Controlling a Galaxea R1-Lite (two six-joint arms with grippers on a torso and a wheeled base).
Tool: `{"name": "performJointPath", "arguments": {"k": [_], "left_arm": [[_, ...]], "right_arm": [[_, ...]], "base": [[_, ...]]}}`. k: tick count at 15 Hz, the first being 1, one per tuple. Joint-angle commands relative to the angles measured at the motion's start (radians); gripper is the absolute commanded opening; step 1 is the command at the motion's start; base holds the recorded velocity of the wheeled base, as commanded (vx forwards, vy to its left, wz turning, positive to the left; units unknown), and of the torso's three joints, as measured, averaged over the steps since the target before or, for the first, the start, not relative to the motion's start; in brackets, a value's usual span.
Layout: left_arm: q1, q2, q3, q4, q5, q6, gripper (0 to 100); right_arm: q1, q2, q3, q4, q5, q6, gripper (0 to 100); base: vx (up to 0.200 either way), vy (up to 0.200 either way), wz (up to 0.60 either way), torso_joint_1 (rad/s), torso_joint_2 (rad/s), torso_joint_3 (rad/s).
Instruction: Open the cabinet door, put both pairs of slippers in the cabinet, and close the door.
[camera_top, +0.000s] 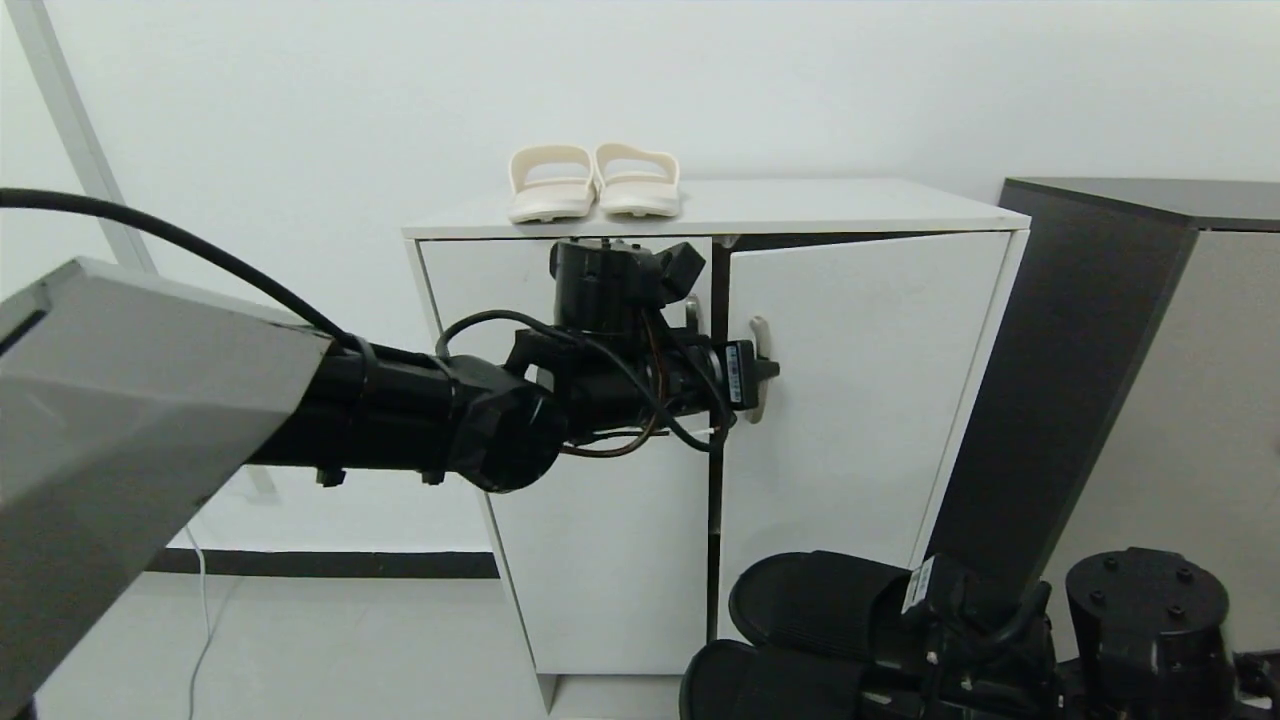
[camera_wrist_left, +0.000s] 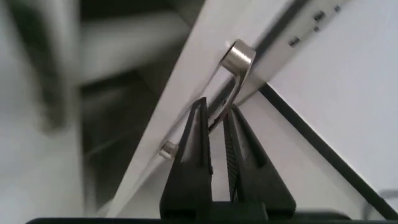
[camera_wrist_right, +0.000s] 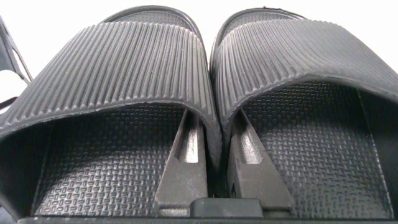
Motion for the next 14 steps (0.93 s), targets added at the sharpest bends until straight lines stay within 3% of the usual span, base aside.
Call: {"name": "performJointPath", "arguments": {"k": [1, 7, 8, 10, 14], "left_arm": [[-0.022, -0.088, 0.071, -0.009, 0.004, 0.003, 0], [-0.019, -0.239, 0.272, -0.108, 0.007, -0.002, 0], [-0.012, -0.242, 0.278, -0.118, 0.006, -0.003, 0], [0.05, -0.209, 0.261, -0.16, -0.001, -0.013, 0], [0.089, -0.113, 0.16, -0.186, -0.001, -0.085, 0]], "right_arm": [[0.009, -0.004, 0.001, 0.0, -0.002, -0.001, 0], [0.019, -0.004, 0.005, 0.0, -0.008, -0.001, 0], [0.019, -0.004, 0.005, 0.0, -0.008, -0.002, 0], [0.024, -0.005, 0.003, 0.0, -0.011, -0.002, 0], [0.035, -0.019, 0.006, 0.0, -0.014, -0.002, 0]], "base": [[0.0, 0.0, 0.0, 0.0, 0.0, 0.0], [0.0, 0.0, 0.0, 0.0, 0.0, 0.0], [0.0, 0.0, 0.0, 0.0, 0.0, 0.0], [0.0, 0.0, 0.0, 0.0, 0.0, 0.0], [0.0, 0.0, 0.0, 0.0, 0.0, 0.0]]}}
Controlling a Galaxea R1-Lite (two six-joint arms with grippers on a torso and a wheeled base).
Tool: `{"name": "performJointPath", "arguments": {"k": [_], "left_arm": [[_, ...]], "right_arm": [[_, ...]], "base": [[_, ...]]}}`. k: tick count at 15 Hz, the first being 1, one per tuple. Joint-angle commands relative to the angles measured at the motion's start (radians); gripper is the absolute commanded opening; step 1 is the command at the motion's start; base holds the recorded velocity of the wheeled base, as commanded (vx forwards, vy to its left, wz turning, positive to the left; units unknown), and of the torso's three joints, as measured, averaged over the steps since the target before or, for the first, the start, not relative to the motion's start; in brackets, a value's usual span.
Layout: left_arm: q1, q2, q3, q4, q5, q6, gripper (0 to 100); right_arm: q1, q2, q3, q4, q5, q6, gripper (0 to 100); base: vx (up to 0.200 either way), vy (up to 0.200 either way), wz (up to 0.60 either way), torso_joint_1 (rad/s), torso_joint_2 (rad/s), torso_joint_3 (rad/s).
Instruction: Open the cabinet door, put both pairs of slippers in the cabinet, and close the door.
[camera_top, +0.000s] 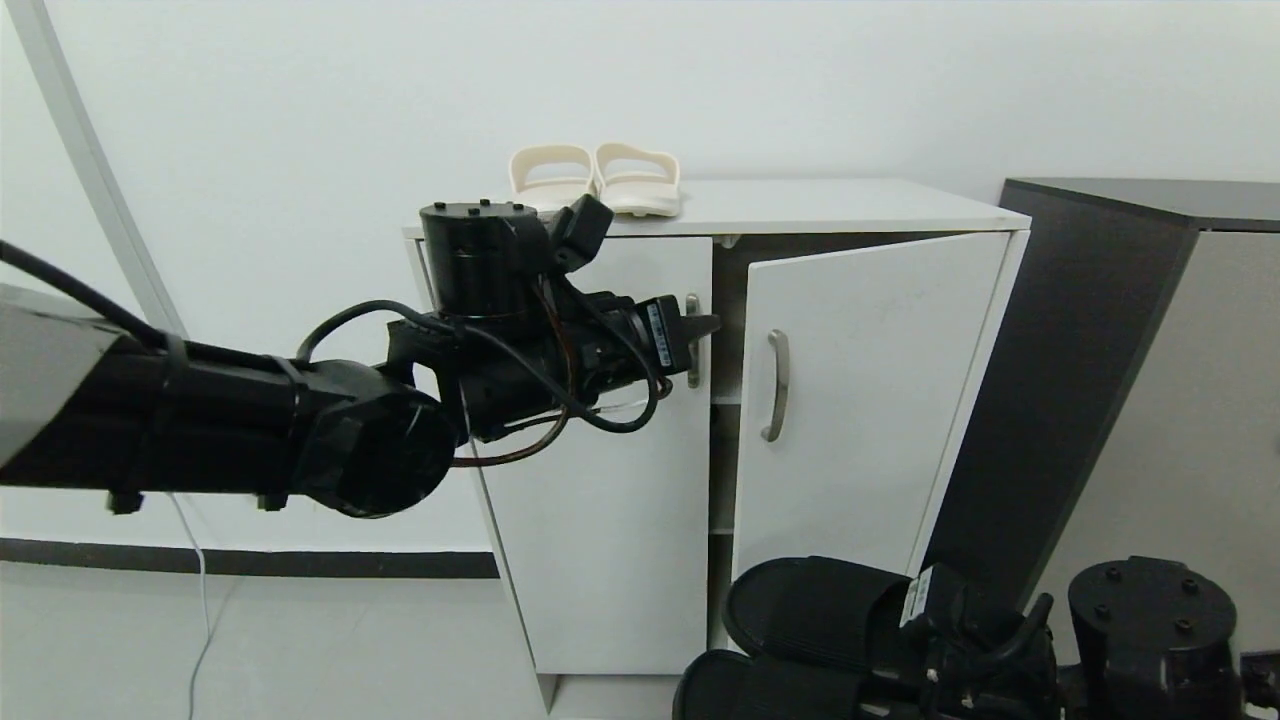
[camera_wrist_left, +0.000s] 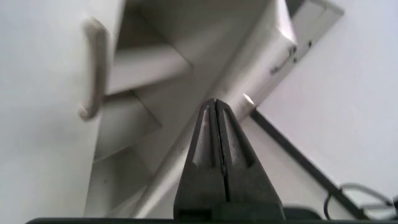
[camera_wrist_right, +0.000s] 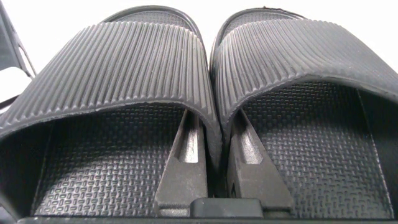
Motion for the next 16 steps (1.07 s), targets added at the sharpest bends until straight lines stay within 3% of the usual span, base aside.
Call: {"name": "performJointPath", "arguments": {"k": [1, 5, 10, 12, 14, 16], "left_arm": [[0.022, 0.079, -0.067, -0.002, 0.0, -0.022, 0], [0.019, 0.212, -0.225, 0.001, 0.0, -0.023, 0], [0.01, 0.228, -0.239, 0.004, 0.0, -0.042, 0], [-0.021, 0.222, -0.221, 0.001, 0.001, -0.042, 0], [-0.095, 0.182, -0.155, -0.013, 0.0, -0.04, 0], [-0.177, 0.156, -0.087, -0.088, 0.0, -0.039, 0]], "right_arm": [[0.003, -0.009, 0.006, 0.0, 0.001, 0.0, 0], [0.005, -0.008, 0.009, 0.0, 0.001, 0.0, 0], [0.005, -0.005, 0.009, 0.0, 0.002, 0.0, 0], [0.005, -0.002, 0.009, 0.0, 0.002, 0.0, 0], [0.005, -0.002, 0.01, 0.0, 0.002, 0.0, 0], [0.01, -0.002, 0.012, 0.0, 0.002, -0.009, 0]], "base": [[0.0, 0.0, 0.0, 0.0, 0.0, 0.0], [0.0, 0.0, 0.0, 0.0, 0.0, 0.0], [-0.04, 0.0, 0.0, 0.0, 0.0, 0.0], [-0.2, 0.0, 0.0, 0.007, 0.0, 0.002], [-0.2, 0.0, 0.0, 0.002, 0.0, 0.002], [-0.2, 0.0, 0.0, -0.002, 0.0, 0.007]]}}
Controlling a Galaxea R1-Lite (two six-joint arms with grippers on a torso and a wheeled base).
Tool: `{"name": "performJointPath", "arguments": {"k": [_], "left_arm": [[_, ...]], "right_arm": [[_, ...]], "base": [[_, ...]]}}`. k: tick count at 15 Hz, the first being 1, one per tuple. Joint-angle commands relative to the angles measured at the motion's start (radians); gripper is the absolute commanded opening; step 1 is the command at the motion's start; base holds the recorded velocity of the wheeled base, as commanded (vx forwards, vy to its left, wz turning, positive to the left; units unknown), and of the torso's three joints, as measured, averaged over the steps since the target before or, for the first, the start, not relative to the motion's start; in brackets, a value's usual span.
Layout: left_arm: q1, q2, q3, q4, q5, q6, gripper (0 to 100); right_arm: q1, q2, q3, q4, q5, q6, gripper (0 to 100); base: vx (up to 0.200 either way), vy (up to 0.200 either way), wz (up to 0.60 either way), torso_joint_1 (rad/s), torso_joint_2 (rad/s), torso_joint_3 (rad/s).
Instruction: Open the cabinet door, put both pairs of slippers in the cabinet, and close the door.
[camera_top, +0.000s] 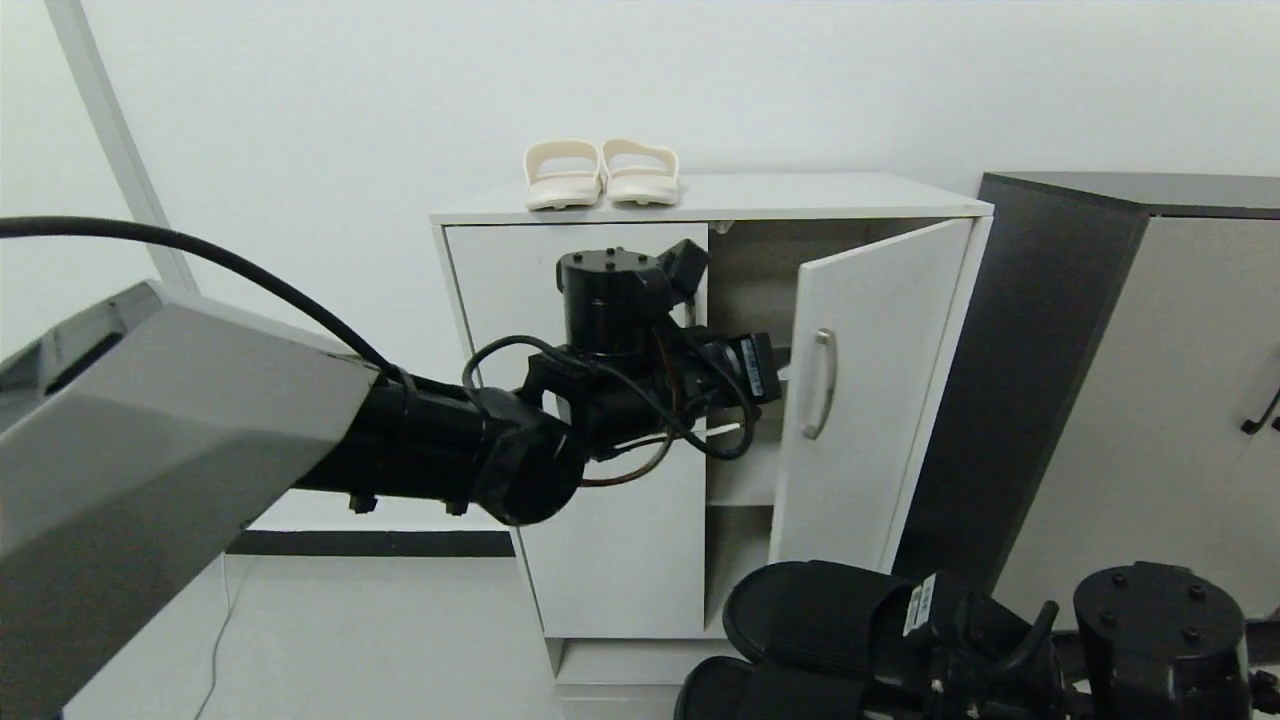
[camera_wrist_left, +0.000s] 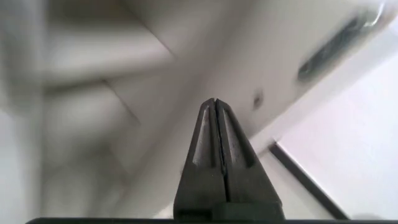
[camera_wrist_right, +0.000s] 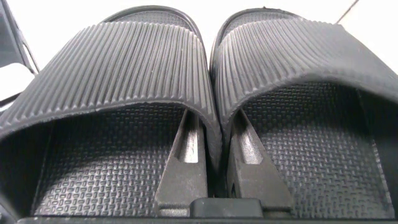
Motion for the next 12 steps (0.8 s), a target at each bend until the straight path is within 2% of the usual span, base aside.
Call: {"name": "performJointPath", "arguments": {"k": [1, 2, 3, 6, 8, 9, 10, 12], "left_arm": [[-0.068, -0.035, 0.05, -0.032, 0.001, 0.001, 0], [-0.076, -0.035, 0.047, -0.035, 0.001, 0.001, 0], [-0.07, -0.033, 0.049, -0.038, 0.001, 0.001, 0], [-0.004, -0.085, 0.089, -0.045, 0.012, 0.005, 0], [0.046, -0.254, 0.23, -0.045, 0.017, 0.01, 0], [0.07, -0.354, 0.31, -0.043, 0.017, 0.031, 0], [0.084, -0.466, 0.389, -0.032, 0.017, 0.048, 0], [0.093, -0.681, 0.552, 0.0, 0.017, 0.059, 0]], "right_arm": [[0.002, 0.004, 0.002, 0.0, 0.001, -0.005, 0], [0.002, 0.004, 0.008, 0.0, 0.002, -0.021, 0], [0.001, 0.002, 0.009, 0.0, 0.002, -0.021, 0], [-0.006, 0.002, 0.008, 0.0, 0.001, -0.021, 0], [-0.041, 0.002, -0.003, -0.002, 0.001, -0.017, 0], [-0.061, 0.007, -0.009, -0.002, 0.001, -0.014, 0], [-0.076, 0.011, -0.018, -0.002, 0.001, -0.014, 0], [-0.116, 0.017, -0.034, 0.0, 0.001, -0.011, 0]], "base": [[-0.2, 0.0, 0.0, 0.007, 0.0, 0.002], [-0.2, 0.0, 0.0, 0.002, 0.0, -0.002], [0.0, 0.0, 0.0, 0.0, 0.0, 0.0], [0.0, 0.0, 0.0, 0.0, 0.0, 0.0], [0.0, 0.0, 0.0, 0.0, 0.0, 0.0], [0.0, 0.0, 0.0, 0.0, 0.0, 0.0], [0.0, 0.0, 0.0, 0.0, 0.0, 0.0], [0.0, 0.0, 0.0, 0.0, 0.0, 0.0]]}}
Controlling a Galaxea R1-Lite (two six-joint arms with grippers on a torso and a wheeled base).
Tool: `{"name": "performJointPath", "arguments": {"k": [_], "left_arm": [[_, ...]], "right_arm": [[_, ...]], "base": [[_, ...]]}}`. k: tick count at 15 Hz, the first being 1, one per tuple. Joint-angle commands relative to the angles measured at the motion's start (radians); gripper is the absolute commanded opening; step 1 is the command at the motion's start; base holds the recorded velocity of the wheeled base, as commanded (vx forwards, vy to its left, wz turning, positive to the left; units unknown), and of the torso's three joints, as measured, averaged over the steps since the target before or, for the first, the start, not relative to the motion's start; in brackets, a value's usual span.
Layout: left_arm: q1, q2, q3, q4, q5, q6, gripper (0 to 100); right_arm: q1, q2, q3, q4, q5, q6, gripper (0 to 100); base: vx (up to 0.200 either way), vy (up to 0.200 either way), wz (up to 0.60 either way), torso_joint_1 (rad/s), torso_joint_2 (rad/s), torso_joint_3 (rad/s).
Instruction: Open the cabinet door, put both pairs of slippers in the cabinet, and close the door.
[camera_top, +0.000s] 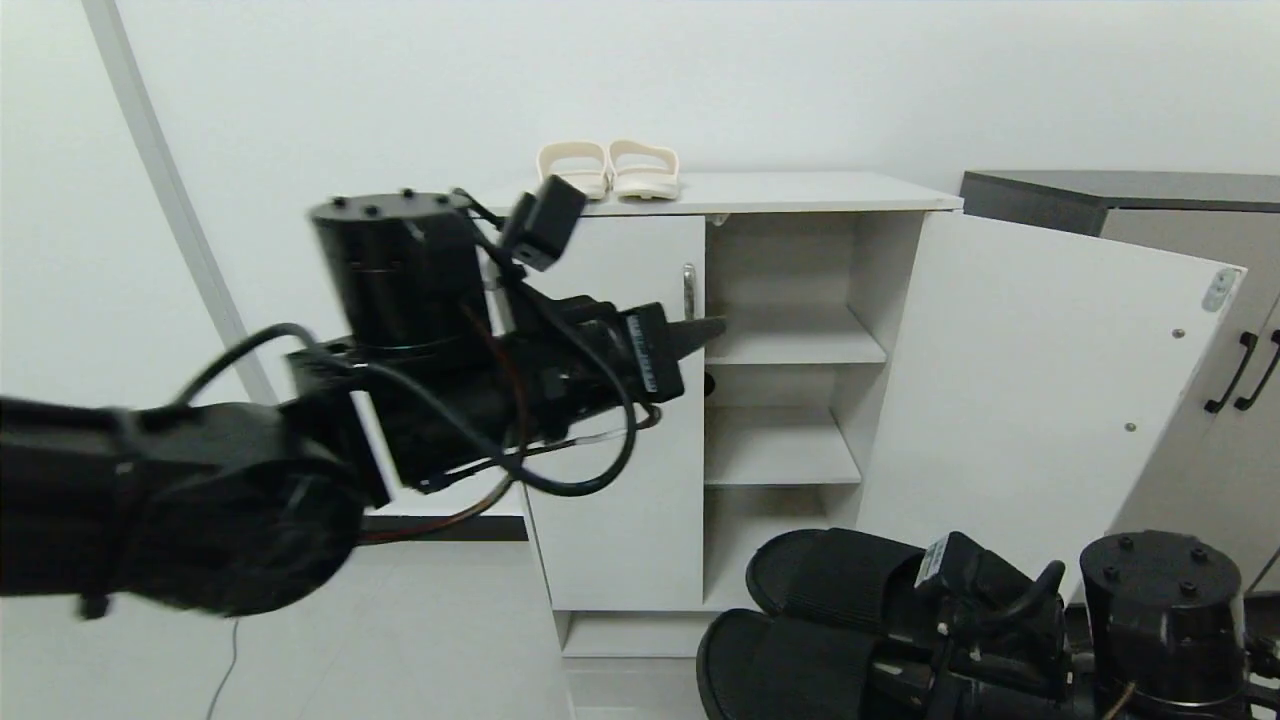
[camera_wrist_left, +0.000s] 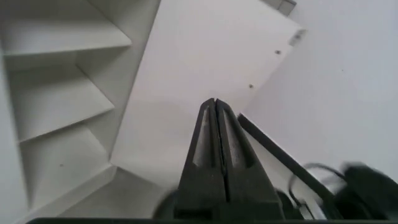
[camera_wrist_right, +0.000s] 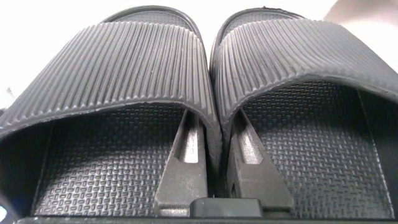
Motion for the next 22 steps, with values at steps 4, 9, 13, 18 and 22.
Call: {"name": "performJointPath", "arguments": {"k": [4, 9, 13, 18, 22], "left_arm": [[0.057, -0.66, 0.403, 0.297, 0.06, 0.1, 0], [0.177, -0.932, 0.631, 0.489, 0.496, 0.231, 0], [0.459, -1.125, 0.819, 0.489, 0.571, 0.254, 0], [0.64, -1.608, 0.974, 0.684, 0.577, 0.385, 0], [0.62, -1.66, 0.974, 0.728, 0.318, 0.434, 0]], "right_arm": [[-0.034, 0.021, -0.009, 0.0, 0.002, -0.001, 0], [-0.043, 0.079, -0.043, -0.006, -0.01, 0.039, 0], [-0.045, 0.167, -0.123, -0.052, -0.156, 0.145, 0], [-0.043, 0.225, -0.138, -0.072, -0.179, 0.154, 0], [-0.042, 0.24, -0.147, -0.076, -0.198, 0.152, 0]], "base": [[0.0, 0.0, 0.0, 0.0, 0.0, 0.0], [0.0, 0.0, 0.0, 0.0, 0.0, 0.0], [0.0, 0.0, 0.0, 0.0, 0.0, 0.0], [0.0, 0.0, 0.0, 0.0, 0.0, 0.0], [0.0, 0.0, 0.0, 0.0, 0.0, 0.0]]}}
